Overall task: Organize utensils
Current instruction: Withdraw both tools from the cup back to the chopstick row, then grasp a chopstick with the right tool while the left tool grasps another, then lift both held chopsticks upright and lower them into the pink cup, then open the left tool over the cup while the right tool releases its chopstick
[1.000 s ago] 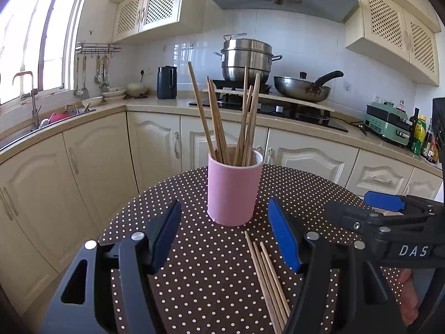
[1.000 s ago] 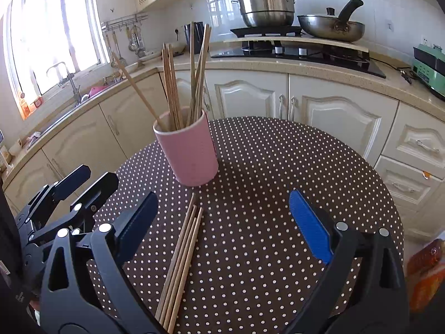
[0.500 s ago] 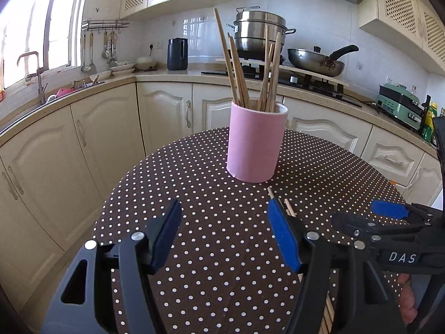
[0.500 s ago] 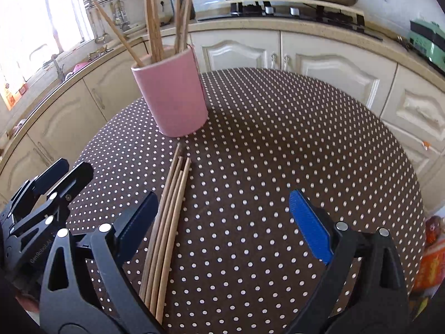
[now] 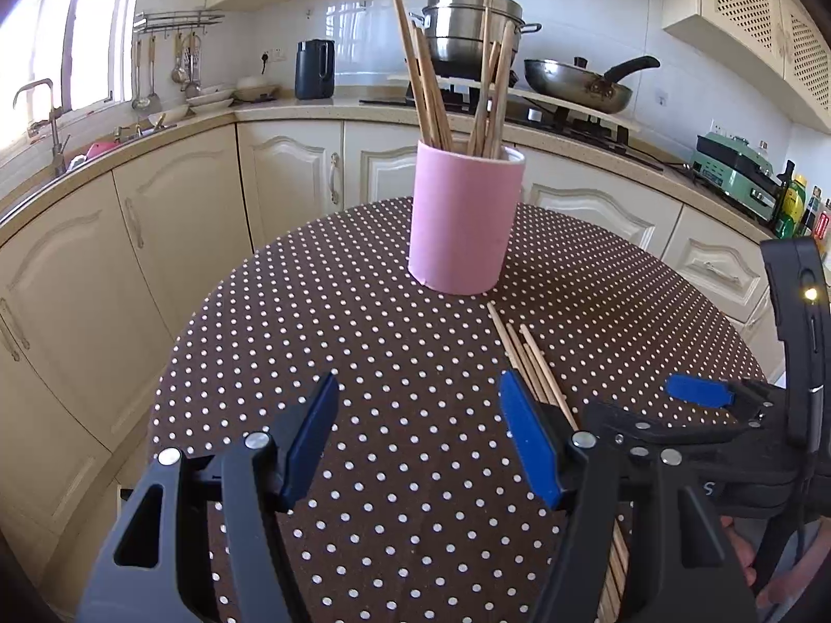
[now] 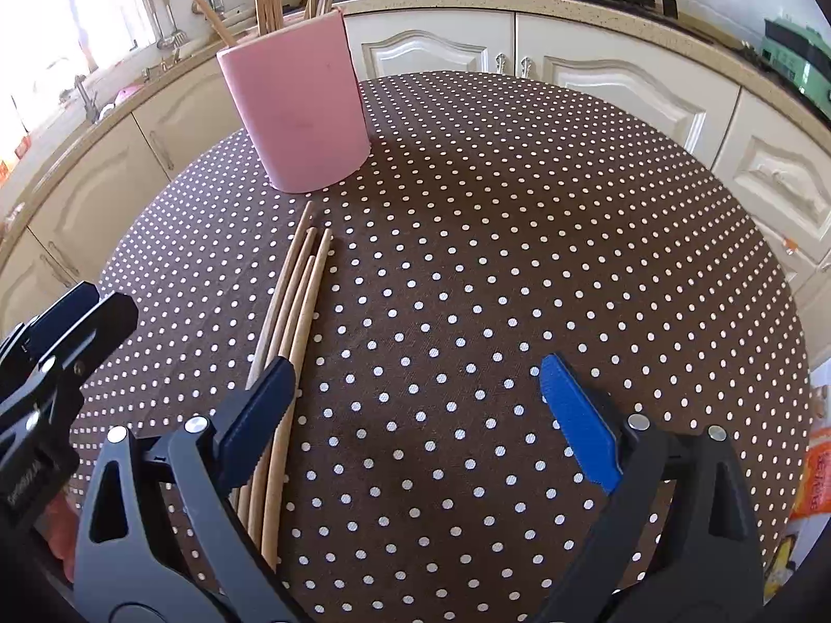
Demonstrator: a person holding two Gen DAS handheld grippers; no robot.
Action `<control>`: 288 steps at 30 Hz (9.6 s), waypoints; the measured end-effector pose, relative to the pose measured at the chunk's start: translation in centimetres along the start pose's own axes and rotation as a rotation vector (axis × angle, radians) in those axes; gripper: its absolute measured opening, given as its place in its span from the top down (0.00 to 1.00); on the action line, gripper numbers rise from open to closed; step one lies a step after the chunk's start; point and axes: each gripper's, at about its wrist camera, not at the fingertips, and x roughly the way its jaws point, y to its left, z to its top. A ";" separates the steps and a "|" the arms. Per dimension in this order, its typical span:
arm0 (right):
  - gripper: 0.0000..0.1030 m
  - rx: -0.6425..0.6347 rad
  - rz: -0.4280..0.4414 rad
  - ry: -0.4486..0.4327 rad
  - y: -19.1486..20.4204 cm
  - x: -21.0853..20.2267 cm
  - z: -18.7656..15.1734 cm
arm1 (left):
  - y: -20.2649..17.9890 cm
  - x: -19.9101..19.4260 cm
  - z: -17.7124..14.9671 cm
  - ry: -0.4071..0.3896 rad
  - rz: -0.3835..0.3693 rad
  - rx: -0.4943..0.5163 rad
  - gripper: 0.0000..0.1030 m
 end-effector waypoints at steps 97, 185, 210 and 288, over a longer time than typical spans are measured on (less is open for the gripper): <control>0.94 0.040 0.231 -0.030 -0.5 1.4 2.1 | -4.9 11.1 4.9 0.363 0.137 0.009 0.66; 0.95 -0.075 0.076 -0.042 2.4 1.4 2.1 | -1.7 5.2 2.3 0.198 0.062 -0.005 0.94; 0.95 0.056 0.191 -0.397 -1.3 -9.4 7.0 | -4.4 -1.2 8.4 -0.056 0.028 0.025 0.94; 0.94 -0.036 0.225 -0.428 3.0 -6.0 21.2 | -3.4 0.3 21.3 -0.286 0.100 -0.025 0.94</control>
